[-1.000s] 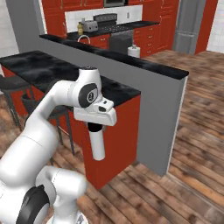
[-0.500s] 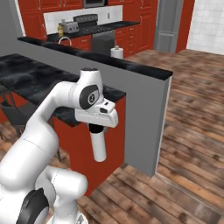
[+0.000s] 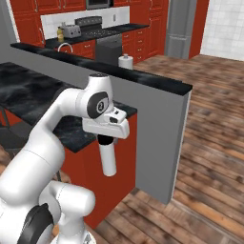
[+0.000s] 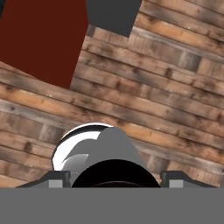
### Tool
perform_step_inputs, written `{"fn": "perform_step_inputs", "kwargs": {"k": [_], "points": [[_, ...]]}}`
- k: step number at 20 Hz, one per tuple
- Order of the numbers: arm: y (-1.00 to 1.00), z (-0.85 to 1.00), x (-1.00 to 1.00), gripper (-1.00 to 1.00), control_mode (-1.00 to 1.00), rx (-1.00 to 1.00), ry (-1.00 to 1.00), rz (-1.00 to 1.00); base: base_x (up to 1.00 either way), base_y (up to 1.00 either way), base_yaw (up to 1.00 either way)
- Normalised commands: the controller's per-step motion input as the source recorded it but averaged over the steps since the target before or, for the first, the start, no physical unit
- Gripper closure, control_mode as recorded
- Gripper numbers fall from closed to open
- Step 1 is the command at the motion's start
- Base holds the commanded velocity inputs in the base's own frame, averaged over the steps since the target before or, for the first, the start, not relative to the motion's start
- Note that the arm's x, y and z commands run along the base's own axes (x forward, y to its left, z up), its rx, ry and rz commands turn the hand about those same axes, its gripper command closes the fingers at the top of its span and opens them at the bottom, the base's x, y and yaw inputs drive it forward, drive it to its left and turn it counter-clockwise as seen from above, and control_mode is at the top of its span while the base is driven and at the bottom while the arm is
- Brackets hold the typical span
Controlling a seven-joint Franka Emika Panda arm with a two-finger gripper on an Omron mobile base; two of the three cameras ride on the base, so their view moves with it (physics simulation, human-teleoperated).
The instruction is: Move the drinks to the dining counter.
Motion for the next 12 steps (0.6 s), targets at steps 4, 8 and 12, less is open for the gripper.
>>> {"fn": "perform_step_inputs", "kwargs": {"k": [4,8,12], "points": [[0.0,0.0,0.0,1.0,1.0,0.0,0.0,0.0,0.21,0.03,0.0],[0.0,0.0,0.0,1.0,1.0,0.0,0.0,0.0,0.11,0.0,0.0],[0.0,0.0,0.0,1.0,1.0,0.0,0.0,0.0,0.15,0.0,0.0]]}}
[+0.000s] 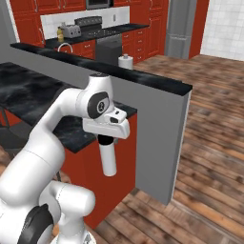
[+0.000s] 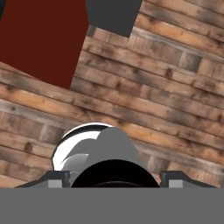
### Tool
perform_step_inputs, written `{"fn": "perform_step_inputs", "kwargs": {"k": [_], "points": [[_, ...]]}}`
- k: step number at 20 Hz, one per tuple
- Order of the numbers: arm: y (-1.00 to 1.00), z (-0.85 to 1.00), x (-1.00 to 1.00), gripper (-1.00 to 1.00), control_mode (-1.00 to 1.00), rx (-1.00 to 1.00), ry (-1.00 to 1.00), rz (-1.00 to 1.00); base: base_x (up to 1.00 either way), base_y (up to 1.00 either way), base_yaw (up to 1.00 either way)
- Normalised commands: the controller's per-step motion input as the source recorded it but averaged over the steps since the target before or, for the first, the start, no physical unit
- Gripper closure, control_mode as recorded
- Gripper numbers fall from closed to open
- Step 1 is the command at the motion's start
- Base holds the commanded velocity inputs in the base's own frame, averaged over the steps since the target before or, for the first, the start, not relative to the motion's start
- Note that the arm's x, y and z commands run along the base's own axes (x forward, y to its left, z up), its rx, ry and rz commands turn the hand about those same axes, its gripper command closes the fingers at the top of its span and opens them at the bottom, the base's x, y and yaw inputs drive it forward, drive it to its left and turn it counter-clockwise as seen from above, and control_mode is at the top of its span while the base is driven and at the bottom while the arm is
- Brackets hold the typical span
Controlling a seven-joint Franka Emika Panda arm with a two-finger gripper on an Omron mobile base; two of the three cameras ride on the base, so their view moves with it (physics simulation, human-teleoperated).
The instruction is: Move the drinks to the dining counter.
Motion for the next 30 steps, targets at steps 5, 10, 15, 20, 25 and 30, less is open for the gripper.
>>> {"fn": "perform_step_inputs", "kwargs": {"k": [5,10,15,20,25,30], "points": [[0.0,0.0,0.0,1.0,1.0,0.0,0.0,0.0,0.02,0.0,0.0],[0.12,0.0,0.02,1.0,-1.0,0.0,0.0,0.07,0.0,0.0,0.0],[0.59,0.07,0.46,1.0,-1.0,-0.05,-0.01,0.06,0.0,0.0,0.0],[0.53,0.57,0.27,1.0,-1.0,-0.01,-0.07,0.1,0.0,0.0,0.0],[0.71,0.83,0.07,1.0,-1.0,0.0,-0.04,0.07,0.0,0.0,0.0],[0.59,0.3,0.35,1.0,-1.0,0.0,-0.01,0.0,0.0,0.0,0.0]]}}
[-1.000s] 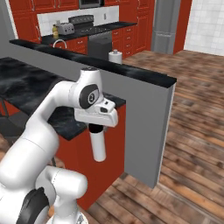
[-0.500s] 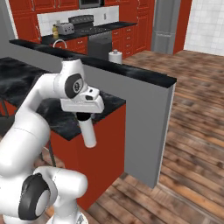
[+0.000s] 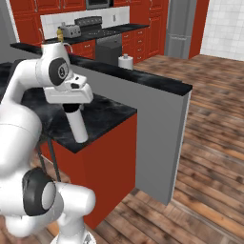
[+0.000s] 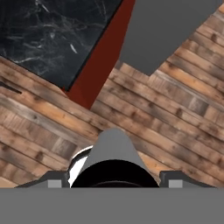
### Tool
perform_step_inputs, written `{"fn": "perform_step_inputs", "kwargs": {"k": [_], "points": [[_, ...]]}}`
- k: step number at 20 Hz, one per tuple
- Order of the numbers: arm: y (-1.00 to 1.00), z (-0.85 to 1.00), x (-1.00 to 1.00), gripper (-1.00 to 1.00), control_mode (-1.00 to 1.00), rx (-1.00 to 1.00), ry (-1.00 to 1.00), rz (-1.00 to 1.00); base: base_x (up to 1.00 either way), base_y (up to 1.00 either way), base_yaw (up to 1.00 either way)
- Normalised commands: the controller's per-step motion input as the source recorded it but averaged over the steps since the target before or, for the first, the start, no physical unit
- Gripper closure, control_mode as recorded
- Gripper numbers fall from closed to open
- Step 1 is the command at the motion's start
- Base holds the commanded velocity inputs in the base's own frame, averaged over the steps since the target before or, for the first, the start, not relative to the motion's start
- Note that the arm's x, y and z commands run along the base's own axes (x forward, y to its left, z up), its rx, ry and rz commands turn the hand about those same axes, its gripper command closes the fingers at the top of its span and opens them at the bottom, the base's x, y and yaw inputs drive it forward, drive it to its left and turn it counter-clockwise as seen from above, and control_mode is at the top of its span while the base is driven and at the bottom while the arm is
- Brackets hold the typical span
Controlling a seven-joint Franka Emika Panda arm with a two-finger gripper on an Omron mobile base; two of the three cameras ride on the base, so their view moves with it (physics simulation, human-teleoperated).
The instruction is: Move the drinks to the dining counter.
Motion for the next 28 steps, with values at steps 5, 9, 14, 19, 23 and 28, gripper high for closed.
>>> {"fn": "perform_step_inputs", "kwargs": {"k": [5,9,14,19,23,28], "points": [[0.19,0.0,0.73,1.0,-1.0,0.0,-0.03,0.0,0.0,0.0,0.0],[0.01,0.0,0.75,1.0,-1.0,0.02,0.02,0.0,0.0,0.0,0.0],[0.38,-0.01,0.69,1.0,-1.0,0.02,0.03,0.0,0.0,0.0,0.0],[0.59,-0.05,0.59,1.0,-1.0,0.01,0.03,0.0,0.0,0.0,0.0],[0.58,0.0,0.41,1.0,-1.0,0.0,0.07,0.0,0.0,0.0,0.0],[0.73,-0.13,0.55,1.0,-1.0,0.0,0.0,0.0,0.0,0.0,0.0]]}}
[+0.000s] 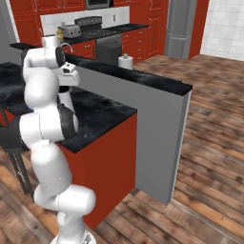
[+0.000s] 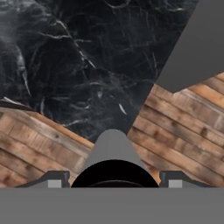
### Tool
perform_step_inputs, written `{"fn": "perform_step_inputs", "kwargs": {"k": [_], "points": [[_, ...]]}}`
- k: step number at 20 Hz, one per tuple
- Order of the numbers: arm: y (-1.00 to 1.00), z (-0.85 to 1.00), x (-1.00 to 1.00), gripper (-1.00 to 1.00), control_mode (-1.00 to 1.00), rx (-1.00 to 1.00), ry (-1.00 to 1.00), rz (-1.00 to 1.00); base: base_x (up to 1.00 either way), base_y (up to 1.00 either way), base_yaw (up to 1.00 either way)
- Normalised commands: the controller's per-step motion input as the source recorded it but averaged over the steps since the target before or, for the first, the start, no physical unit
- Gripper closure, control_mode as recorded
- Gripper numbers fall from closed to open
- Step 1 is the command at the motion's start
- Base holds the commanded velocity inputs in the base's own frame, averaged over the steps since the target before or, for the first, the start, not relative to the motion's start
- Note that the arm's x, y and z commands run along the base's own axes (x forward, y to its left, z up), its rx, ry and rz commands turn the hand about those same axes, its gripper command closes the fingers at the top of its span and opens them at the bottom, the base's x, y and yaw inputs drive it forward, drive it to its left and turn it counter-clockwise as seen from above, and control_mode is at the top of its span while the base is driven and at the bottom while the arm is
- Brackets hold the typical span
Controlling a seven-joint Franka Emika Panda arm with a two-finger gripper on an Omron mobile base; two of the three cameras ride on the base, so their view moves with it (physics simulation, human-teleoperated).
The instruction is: Move the drinks to the dining counter.
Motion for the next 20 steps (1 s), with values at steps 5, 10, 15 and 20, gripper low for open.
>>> {"fn": "perform_step_inputs", "kwargs": {"k": [5,10,15,20], "points": [[0.55,-0.16,0.55,1.0,-1.0,0.0,-0.04,0.0,0.0,0.0,0.0],[0.29,-0.29,0.46,1.0,-1.0,0.0,0.0,0.0,0.0,0.0,0.0],[0.11,-0.2,0.27,1.0,-1.0,0.0,0.04,0.0,0.0,0.0,0.0],[0.11,-0.09,0.2,1.0,-1.0,0.0,0.01,0.0,0.0,0.0,0.0]]}}
